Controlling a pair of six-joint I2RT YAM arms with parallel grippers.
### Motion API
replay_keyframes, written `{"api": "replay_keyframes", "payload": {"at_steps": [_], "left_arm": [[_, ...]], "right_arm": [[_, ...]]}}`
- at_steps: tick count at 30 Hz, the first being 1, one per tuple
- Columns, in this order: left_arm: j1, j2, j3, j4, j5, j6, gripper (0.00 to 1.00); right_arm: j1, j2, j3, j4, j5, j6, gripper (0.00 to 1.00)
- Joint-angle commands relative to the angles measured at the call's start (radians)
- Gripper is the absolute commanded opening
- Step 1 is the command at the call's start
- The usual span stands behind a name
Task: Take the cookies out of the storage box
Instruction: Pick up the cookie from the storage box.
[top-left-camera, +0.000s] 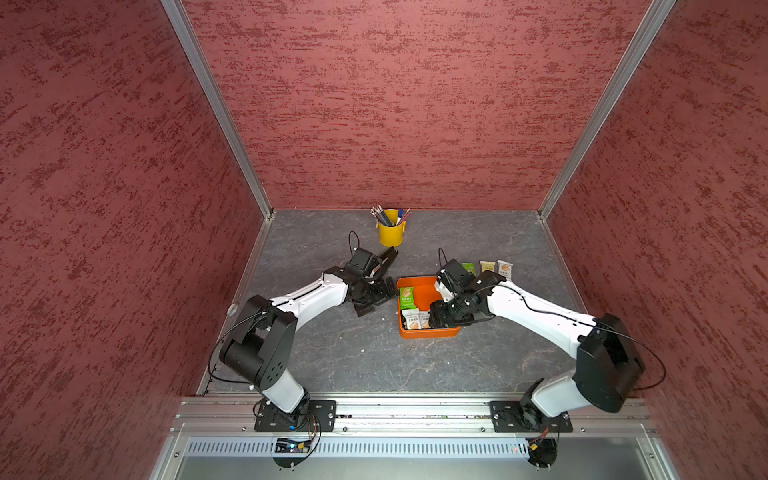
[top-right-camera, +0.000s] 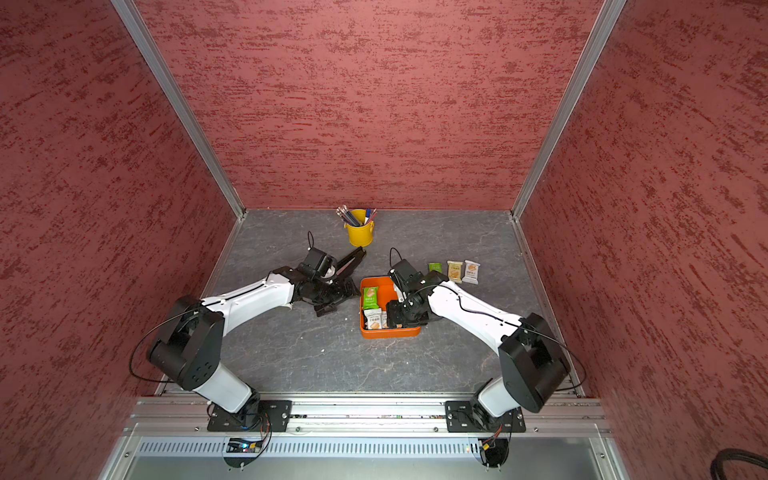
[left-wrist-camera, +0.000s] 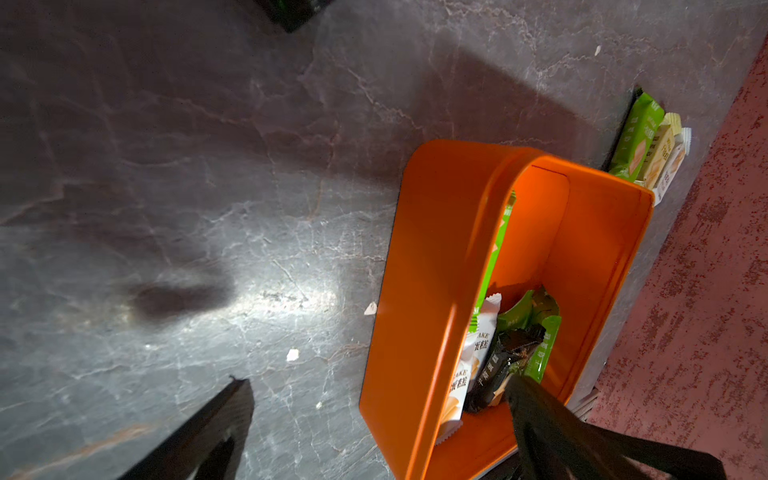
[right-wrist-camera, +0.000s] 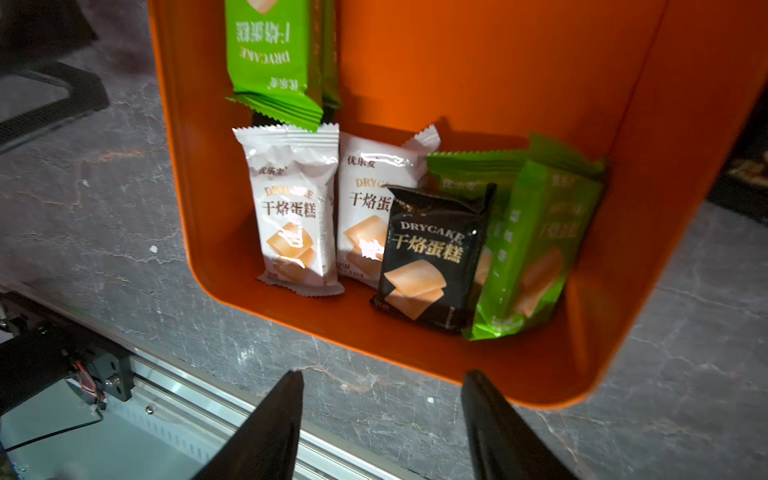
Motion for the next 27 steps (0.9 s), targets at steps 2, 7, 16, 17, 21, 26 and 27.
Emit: {"api": "replay_keyframes", "payload": {"at_steps": [2,7,16,17,21,26,27], "left_arm": [[0.002,-0.030,-0.016,0.011,-0.001,-0.002,1.00],[0.002,-0.039,-0.025,0.012,-0.009,-0.003,1.00],[0.007,-0.040,-0.027,0.009,-0.018,-0.002,1.00],[0.008,-0.039,-0.027,0.009,-0.018,-0.002,1.00],[0.014,-0.036,-0.021,0.009,-0.019,-0.003,1.00],[0.020,-0.033,-0.021,0.013,-0.021,-0.003,1.00],[0.020,-0.032,-0.022,0.014,-0.021,-0.005,1.00]], "right_arm": [[0.006,0.052,0.040,0.009,0.093,0.015,0.65],[0.007,0.110,0.085,0.018,0.120,0.006,0.65],[0.007,0.198,0.142,-0.004,0.166,-0.017,0.64],[0.007,0.206,0.148,-0.009,0.171,-0.020,0.64],[0.008,0.235,0.167,-0.015,0.172,-0.030,0.63],[0.009,0.263,0.175,-0.006,0.155,-0.031,0.63],[0.009,0.268,0.175,-0.006,0.157,-0.031,0.63]]}}
